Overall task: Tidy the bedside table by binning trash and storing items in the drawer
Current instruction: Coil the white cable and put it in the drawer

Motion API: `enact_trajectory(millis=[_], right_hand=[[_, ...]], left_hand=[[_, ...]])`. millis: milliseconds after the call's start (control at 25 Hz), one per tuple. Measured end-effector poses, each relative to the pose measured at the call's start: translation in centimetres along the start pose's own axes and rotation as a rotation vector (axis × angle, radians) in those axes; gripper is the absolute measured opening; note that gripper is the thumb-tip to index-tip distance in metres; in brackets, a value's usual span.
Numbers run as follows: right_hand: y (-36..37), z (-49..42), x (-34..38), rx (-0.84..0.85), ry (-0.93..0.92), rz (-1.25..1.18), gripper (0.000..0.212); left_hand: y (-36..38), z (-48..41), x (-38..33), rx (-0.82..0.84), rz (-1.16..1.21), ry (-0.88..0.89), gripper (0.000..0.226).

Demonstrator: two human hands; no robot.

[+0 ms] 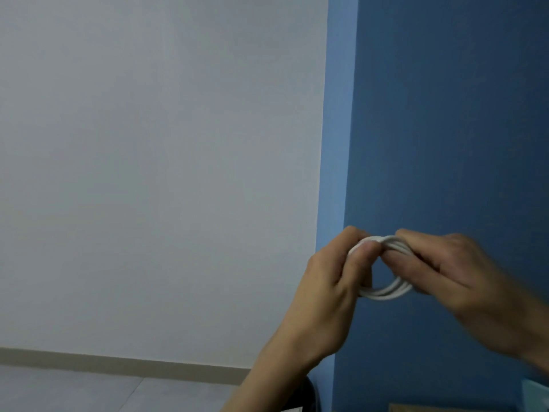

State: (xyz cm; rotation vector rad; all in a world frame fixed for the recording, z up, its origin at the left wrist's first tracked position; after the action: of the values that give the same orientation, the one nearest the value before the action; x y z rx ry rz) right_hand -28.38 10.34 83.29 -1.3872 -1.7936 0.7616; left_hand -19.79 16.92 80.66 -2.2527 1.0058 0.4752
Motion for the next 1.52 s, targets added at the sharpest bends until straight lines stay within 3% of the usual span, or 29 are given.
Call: enact_trajectory(millis=[160,320,440,520,640,760,840,920,1000,1080,1200,1280,1360,1520], right_hand=[[-1.3,0.8,-0.3,-0.081,0.014,-0.13,0.059],[-2.1,1.3,-0.6,-0.049,0.027,-0.034,0.05],[-2.1,1.3,-0.7,-0.002,0.035,-0.015,0.054],[-1.6,1.2,-2.1,0.09,0.066,-0.32,0.056],[2.4,1.2,-2.7,0.449,0.022,-0.973,0.043],[1.6,0.6,-1.9,0.388,-0.207,-1.509,0.041],[1.3,0.5,-2.0,0.286,-0.224,-1.573,0.044],[1.9,-0.1,-0.9,0.223,-0.245,-1.392,0.047],[0.9,0.7,-2.1,-0.061,-0.035,-1.09,0.054],[-0.5,1.3,-1.2,-0.291,0.011,-0.85,0.056],[-1.0,1.7,-1.2,-0.482,0.007,-0.697,0.052],[-0.7,2.2,-1.4,-0.603,0.026,-0.655,0.038],[-0.2,2.4,-0.8,-0.665,0.037,-0.555,0.024],[0.2,1.7,0.2,-0.584,0.08,-0.135,0.034]], left_hand=[[-0.1,0.1,-0.1,0.001,-0.093,-0.005,0.028],[-0.5,0.1,0.1,0.012,-0.122,-0.034,0.028],[-0.6,0.1,0.1,0.014,-0.168,-0.056,0.028],[-0.8,0.1,0.1,-0.005,-0.196,-0.054,0.029],[-1.2,0.0,0.0,-0.034,-0.249,-0.034,0.029],[-1.4,-0.3,-0.6,-0.065,-0.311,-0.029,0.029],[-1.5,-0.5,-1.0,-0.082,-0.343,-0.027,0.029],[-1.6,-0.6,-1.4,-0.081,-0.373,-0.025,0.03],[-1.5,-0.6,-1.7,-0.072,-0.398,-0.025,0.033],[-1.3,-0.5,-1.7,-0.061,-0.407,-0.019,0.037],[-1.2,-0.2,-1.3,-0.047,-0.366,-0.029,0.036],[-1.0,0.0,-1.1,-0.034,-0.327,-0.044,0.034],[-1.0,0.2,-1.0,-0.036,-0.356,-0.046,0.035],[-1.4,0.5,-0.6,-0.062,-0.418,-0.033,0.035]])
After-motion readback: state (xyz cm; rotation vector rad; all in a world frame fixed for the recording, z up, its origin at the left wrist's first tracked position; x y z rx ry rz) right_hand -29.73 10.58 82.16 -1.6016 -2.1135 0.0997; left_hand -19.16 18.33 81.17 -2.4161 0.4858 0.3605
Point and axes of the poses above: each hand's wrist, its own z-axis away from the middle knuckle, its own y-axis out of the palm, x = y × z, the point moved 8 cm from there along -z, towards the middle knuckle, and after that the axes turned 14 degrees about x, right-handed, at the moved point
